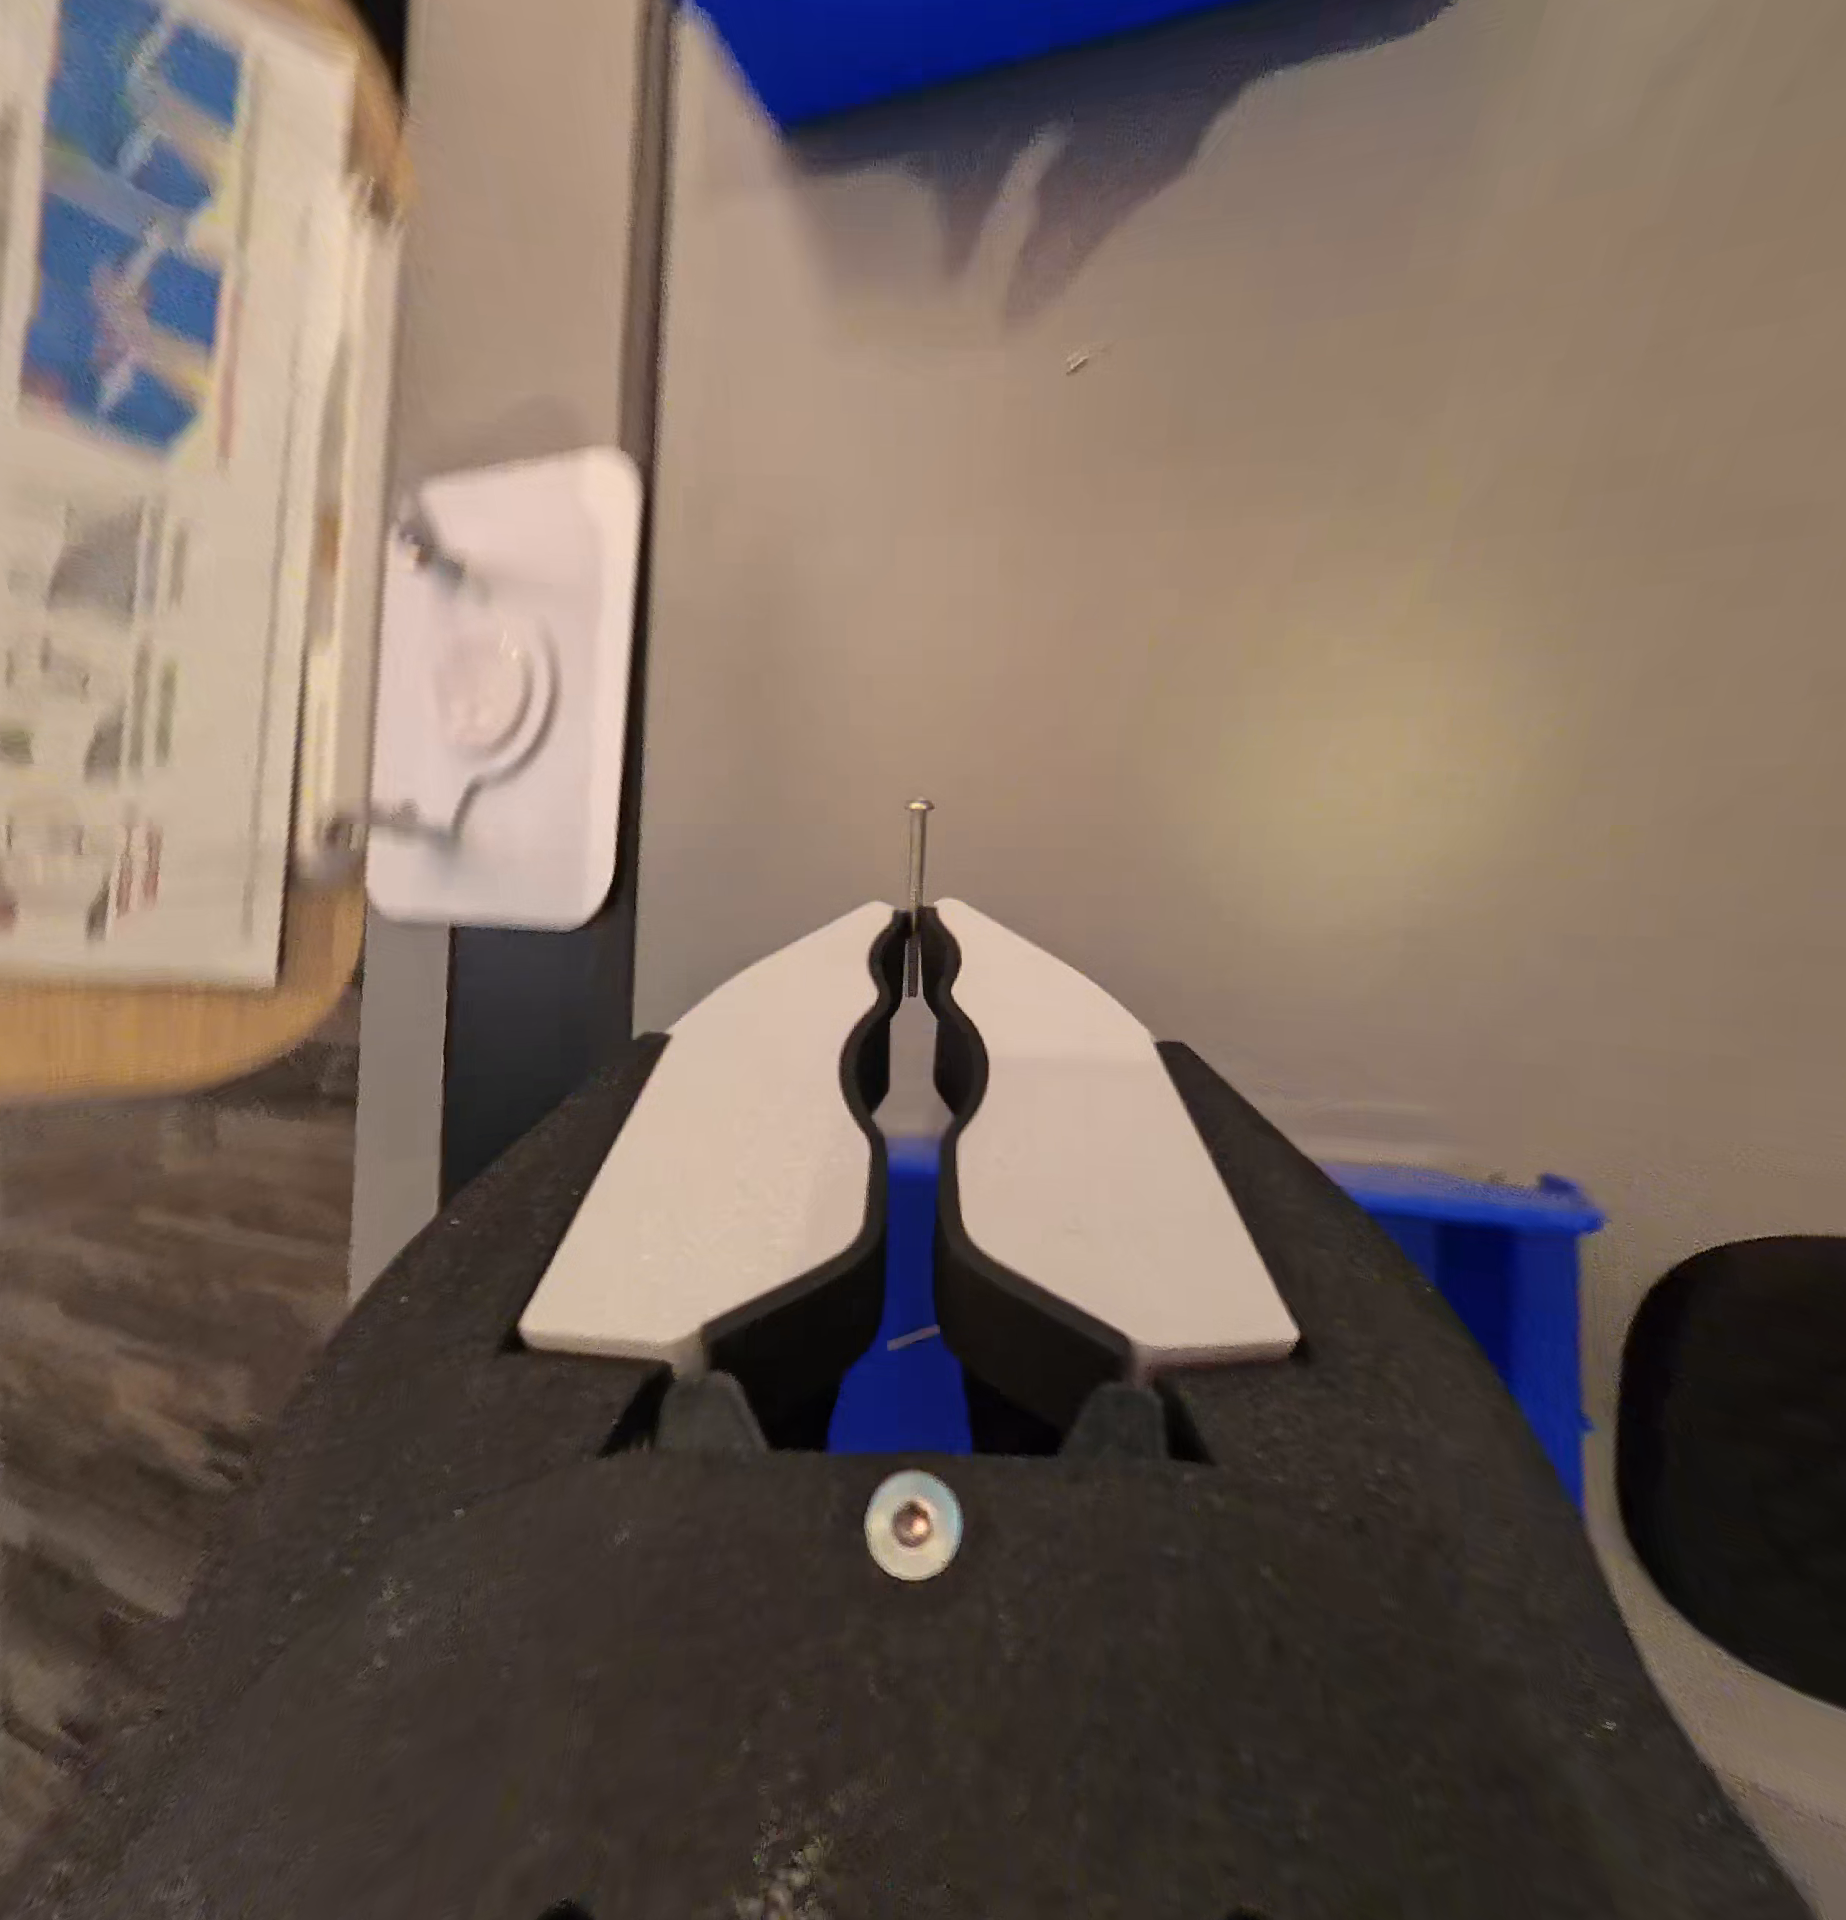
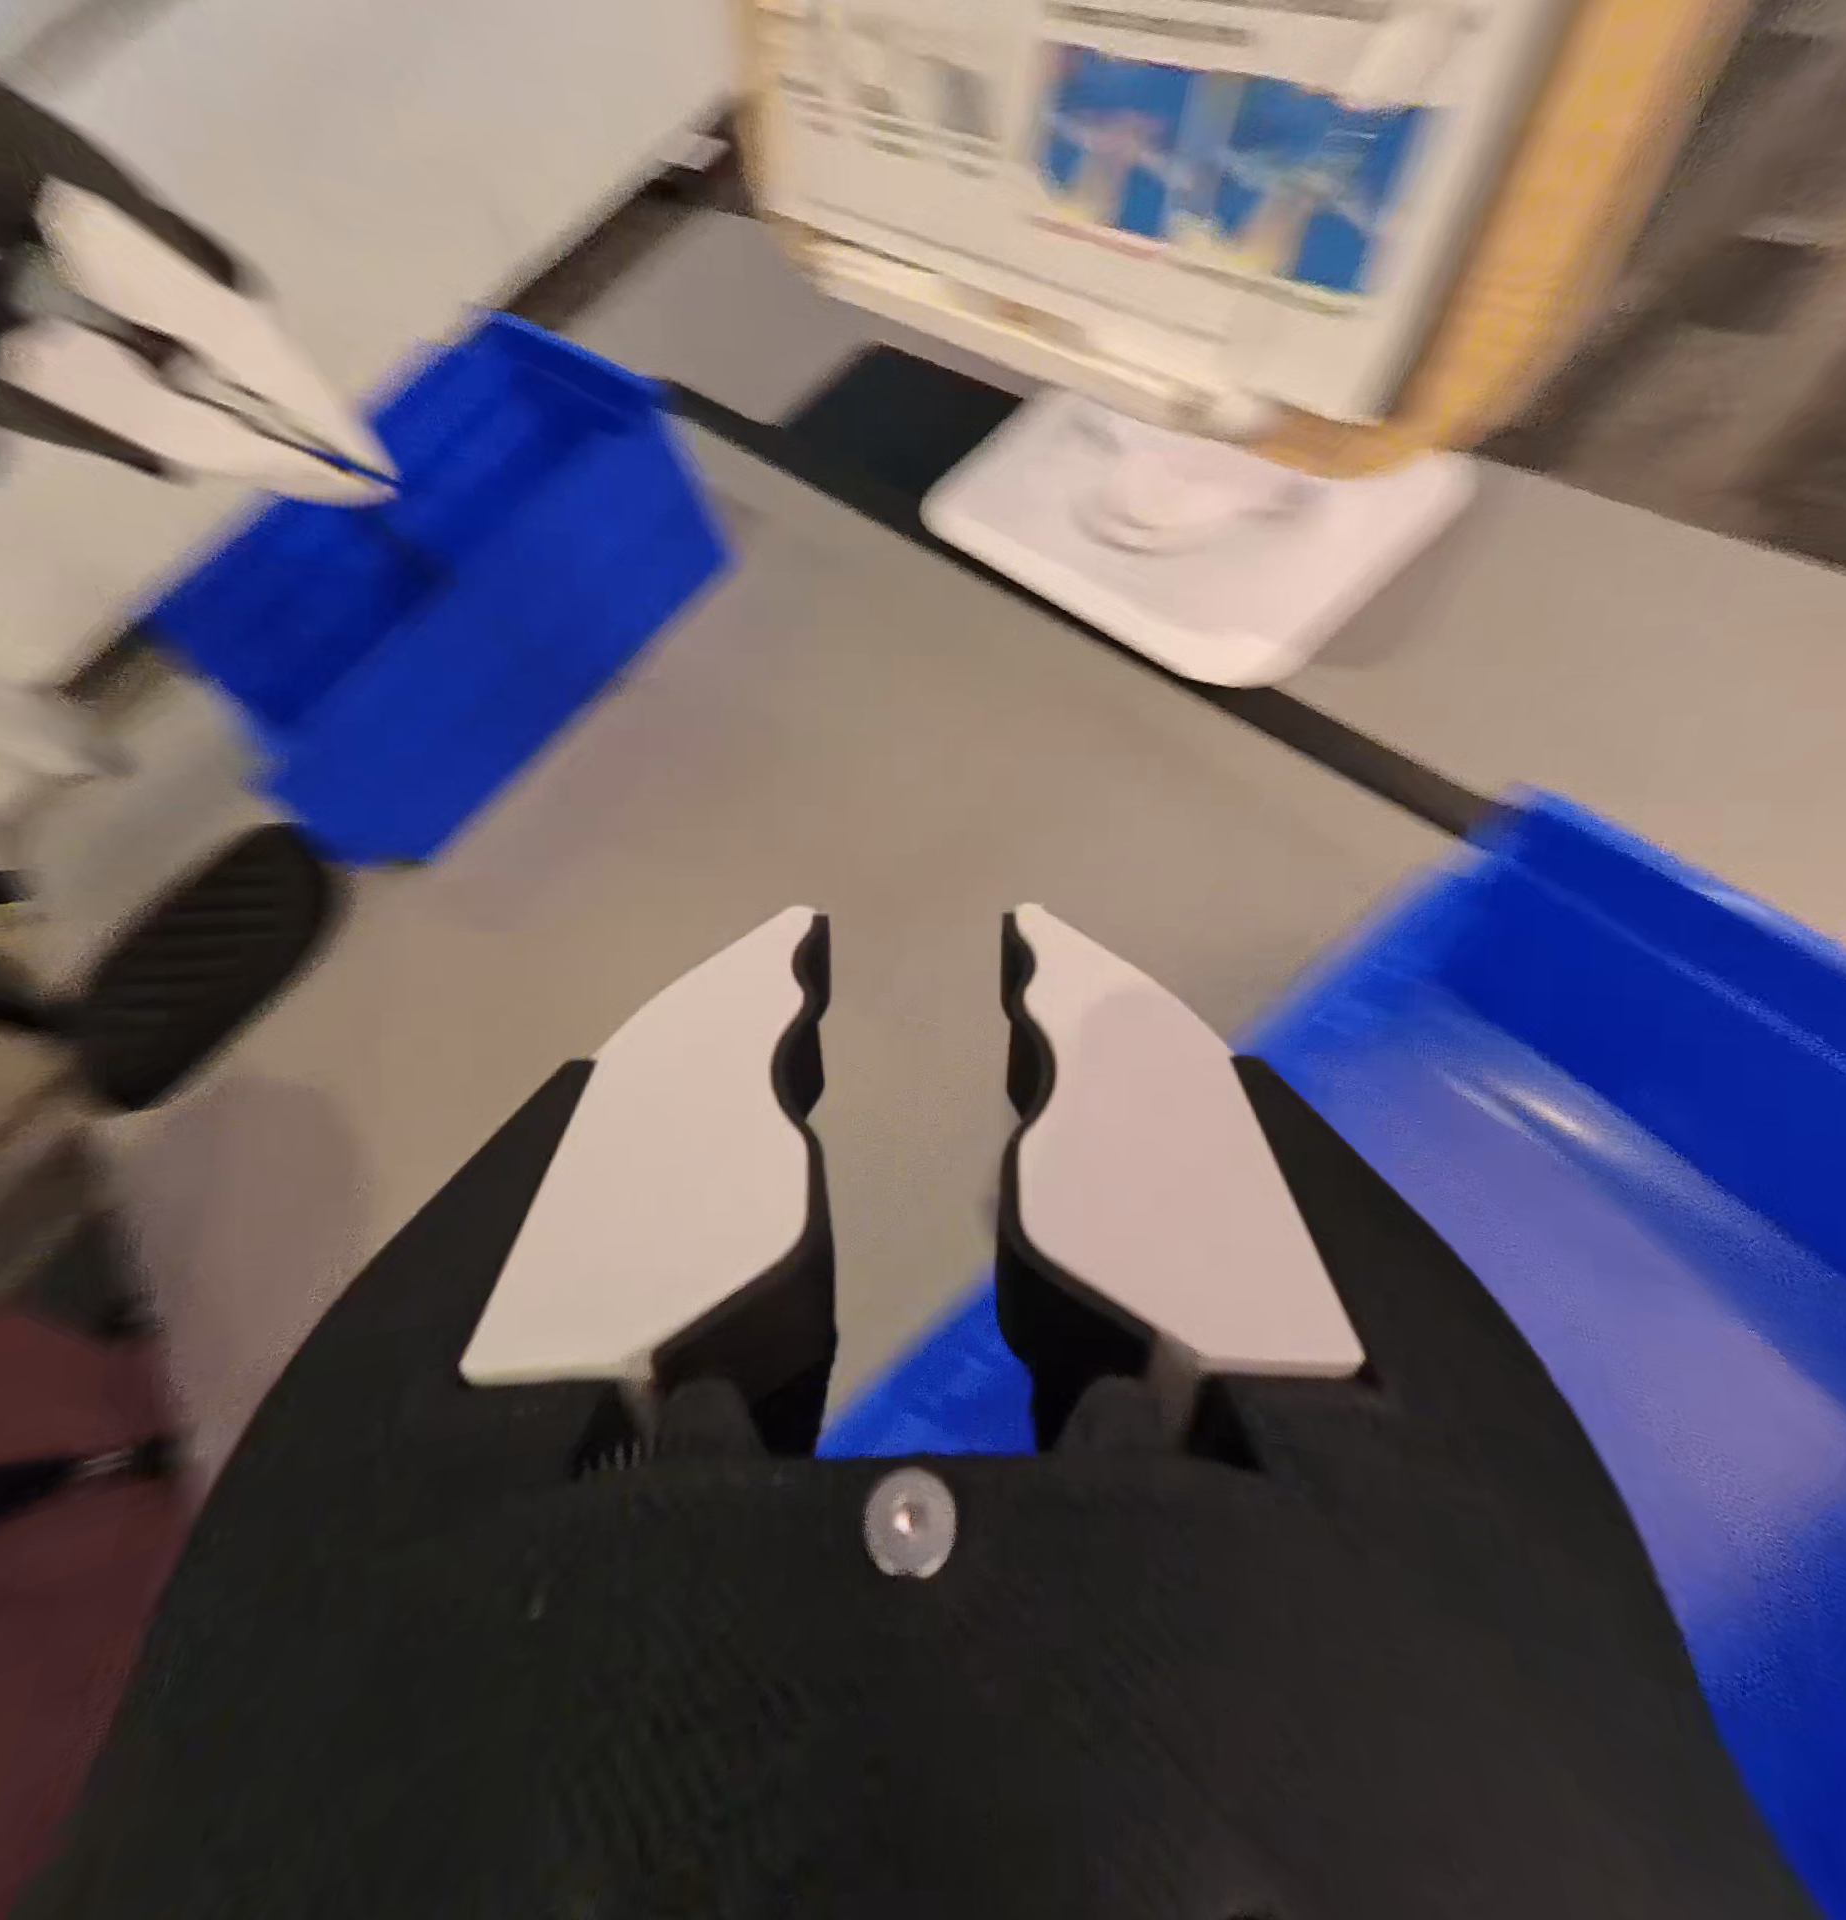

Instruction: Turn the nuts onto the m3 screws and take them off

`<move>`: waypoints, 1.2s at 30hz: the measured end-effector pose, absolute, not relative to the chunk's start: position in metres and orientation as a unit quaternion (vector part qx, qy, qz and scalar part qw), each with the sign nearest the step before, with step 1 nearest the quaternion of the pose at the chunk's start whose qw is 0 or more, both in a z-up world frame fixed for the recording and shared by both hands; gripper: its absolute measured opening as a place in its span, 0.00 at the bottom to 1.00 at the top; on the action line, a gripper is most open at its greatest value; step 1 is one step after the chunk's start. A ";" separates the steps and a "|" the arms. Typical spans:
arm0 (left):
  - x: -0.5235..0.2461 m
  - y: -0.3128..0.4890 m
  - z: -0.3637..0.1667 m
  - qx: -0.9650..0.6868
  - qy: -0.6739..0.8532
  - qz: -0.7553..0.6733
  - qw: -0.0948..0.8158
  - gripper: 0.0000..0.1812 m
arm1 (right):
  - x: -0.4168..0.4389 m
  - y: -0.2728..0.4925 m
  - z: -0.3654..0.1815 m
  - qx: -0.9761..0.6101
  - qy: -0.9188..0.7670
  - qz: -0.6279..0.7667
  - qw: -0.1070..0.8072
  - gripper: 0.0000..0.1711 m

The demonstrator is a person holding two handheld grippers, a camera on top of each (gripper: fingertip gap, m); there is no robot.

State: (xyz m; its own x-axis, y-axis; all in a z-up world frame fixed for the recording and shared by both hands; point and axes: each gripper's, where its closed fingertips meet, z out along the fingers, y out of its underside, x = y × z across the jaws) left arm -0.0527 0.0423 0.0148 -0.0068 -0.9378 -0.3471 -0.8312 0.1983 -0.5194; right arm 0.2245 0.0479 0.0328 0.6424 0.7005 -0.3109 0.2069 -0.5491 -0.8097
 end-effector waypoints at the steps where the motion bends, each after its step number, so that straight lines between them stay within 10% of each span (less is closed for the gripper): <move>1: -0.037 0.028 0.017 -0.606 0.724 -0.078 0.320 0.01 | 0.199 0.036 0.038 -0.799 -0.293 0.376 0.367 0.19; 12: 0.083 -0.066 0.014 -0.442 0.826 -0.048 0.345 0.01 | 0.085 -0.049 0.038 -0.655 -0.344 0.663 0.115 0.12; 36: 0.093 -0.072 0.011 -0.421 0.840 -0.033 0.341 0.01 | 0.086 -0.078 0.008 -0.658 -0.388 0.646 0.005 0.02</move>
